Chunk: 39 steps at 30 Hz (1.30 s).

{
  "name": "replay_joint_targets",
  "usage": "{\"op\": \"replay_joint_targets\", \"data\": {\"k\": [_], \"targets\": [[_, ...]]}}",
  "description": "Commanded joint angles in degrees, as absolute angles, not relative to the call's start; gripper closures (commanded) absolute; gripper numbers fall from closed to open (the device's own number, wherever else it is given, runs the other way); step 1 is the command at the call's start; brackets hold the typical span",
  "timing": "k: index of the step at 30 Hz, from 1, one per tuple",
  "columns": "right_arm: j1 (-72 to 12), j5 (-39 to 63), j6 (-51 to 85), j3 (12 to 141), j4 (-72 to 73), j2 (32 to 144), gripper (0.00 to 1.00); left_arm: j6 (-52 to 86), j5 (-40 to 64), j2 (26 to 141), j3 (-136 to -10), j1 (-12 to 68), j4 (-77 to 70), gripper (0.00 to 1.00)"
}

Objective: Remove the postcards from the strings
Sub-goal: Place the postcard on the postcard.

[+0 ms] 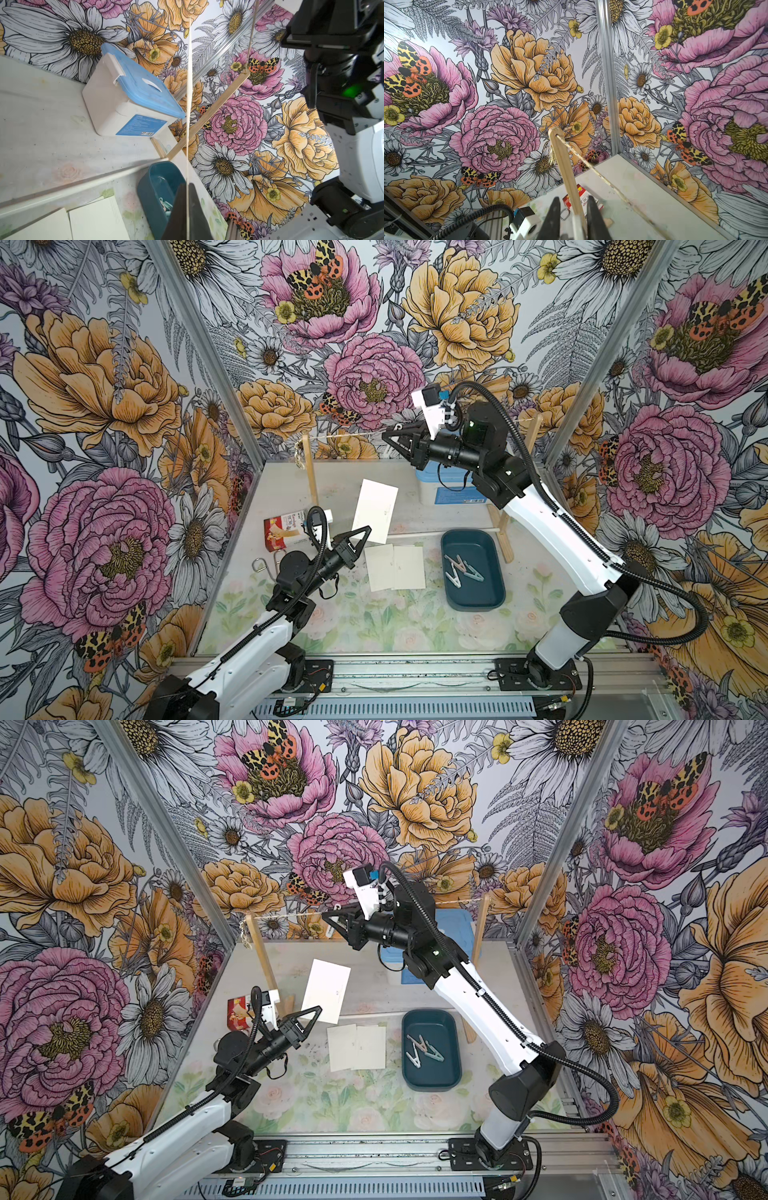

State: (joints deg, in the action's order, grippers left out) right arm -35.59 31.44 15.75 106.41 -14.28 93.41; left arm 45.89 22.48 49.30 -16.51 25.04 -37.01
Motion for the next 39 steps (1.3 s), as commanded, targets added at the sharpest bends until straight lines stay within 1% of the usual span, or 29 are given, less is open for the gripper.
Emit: {"op": "replay_joint_targets", "data": {"k": [1,12,17,24,27,36,37,39], "targets": [[-35.1,29.1,14.9,100.6,-9.8,88.2,0.8,43.9,19.2,49.3,-15.0,27.2,-34.5,1.0],[-32.0,28.1,21.4,77.0,1.8,74.8,0.8,43.8,16.4,53.3,-13.7,32.6,-33.3,1.0],[-31.1,27.1,22.0,69.4,1.8,70.5,0.8,43.5,15.8,55.4,-13.7,34.1,-31.9,1.0],[-30.1,25.0,23.8,60.0,2.8,65.5,0.8,40.9,9.0,60.1,-15.8,38.3,-24.2,1.0],[-29.8,23.6,25.4,55.5,3.4,63.7,0.8,40.6,7.1,63.3,-16.1,39.1,-23.7,1.0],[-28.9,18.2,28.1,41.4,2.7,54.8,0.8,39.9,6.7,70.7,-18.1,39.8,-23.7,1.0],[-28.6,17.9,28.5,40.2,2.7,54.0,0.79,40.0,6.8,71.2,-18.3,39.8,-23.5,0.93],[-28.0,17.1,28.9,38.1,1.8,52.8,0.79,40.4,6.2,71.8,-19.1,39.9,-21.6,0.65]]}}
